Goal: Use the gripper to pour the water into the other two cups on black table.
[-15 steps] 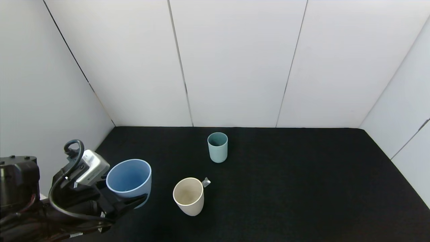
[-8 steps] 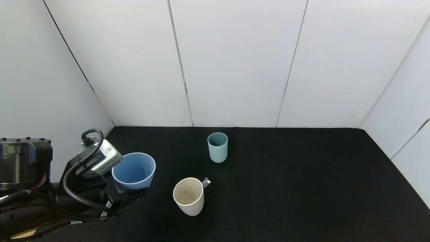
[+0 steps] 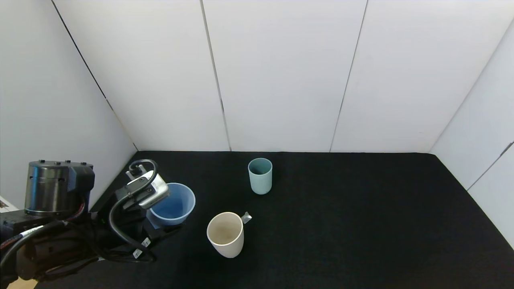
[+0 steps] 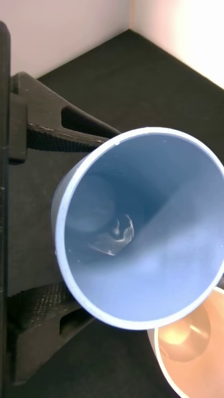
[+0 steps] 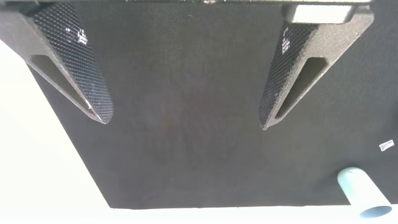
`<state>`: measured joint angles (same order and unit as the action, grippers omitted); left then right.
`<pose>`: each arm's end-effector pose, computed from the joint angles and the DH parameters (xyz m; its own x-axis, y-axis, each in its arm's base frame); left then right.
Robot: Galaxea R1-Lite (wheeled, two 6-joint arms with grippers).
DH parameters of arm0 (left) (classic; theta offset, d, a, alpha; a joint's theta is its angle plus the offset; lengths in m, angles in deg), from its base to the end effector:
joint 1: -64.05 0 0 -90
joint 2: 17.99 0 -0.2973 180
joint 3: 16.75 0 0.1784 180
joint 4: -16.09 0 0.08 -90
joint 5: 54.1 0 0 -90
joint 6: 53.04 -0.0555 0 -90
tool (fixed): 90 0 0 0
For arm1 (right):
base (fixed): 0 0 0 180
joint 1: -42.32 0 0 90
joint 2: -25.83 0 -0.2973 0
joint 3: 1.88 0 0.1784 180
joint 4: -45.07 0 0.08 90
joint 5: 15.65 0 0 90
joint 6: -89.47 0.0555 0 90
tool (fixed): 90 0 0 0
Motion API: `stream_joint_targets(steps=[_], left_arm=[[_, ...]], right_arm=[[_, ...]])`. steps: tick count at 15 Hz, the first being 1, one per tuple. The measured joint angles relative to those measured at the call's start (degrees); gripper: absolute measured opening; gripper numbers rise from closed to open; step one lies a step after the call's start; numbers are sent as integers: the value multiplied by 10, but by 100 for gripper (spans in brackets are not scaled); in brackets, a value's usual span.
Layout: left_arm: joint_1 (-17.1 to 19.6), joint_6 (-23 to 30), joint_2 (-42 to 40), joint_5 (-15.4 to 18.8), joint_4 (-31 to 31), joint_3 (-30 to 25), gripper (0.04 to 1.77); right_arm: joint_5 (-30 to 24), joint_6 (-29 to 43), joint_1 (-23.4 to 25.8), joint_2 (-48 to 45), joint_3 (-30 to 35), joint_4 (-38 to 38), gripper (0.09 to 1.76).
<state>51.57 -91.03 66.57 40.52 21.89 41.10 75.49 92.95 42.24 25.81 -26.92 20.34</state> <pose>0.2385 -0.0574 0.1430 0.8033 -0.2603 -0.5357 0.5450 0.6839 0.4850 -0.0002 -0.0011 0.0762 0.9998 -0.0185 0.0058 0.0181 0.9980 0.0608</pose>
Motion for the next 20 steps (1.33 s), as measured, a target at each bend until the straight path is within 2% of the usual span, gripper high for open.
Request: stream_joint_targets(steps=[2, 6, 15, 18, 20], left_arm=[[-5, -14, 7, -9, 0, 4, 120], [-23, -51, 18, -55, 0, 11, 120], [-75, -98, 37, -133, 26, 46, 120], [-89, -127, 41, -174, 28, 55, 120], [-96, -135, 44, -182, 29, 59, 120]], right_arm=[[0, 0, 0, 0, 0, 0, 171], [0, 0, 0, 0, 0, 0, 171], [0, 0, 0, 0, 0, 0, 171], [0, 0, 0, 0, 0, 0, 171], [0, 0, 0, 0, 0, 0, 171]])
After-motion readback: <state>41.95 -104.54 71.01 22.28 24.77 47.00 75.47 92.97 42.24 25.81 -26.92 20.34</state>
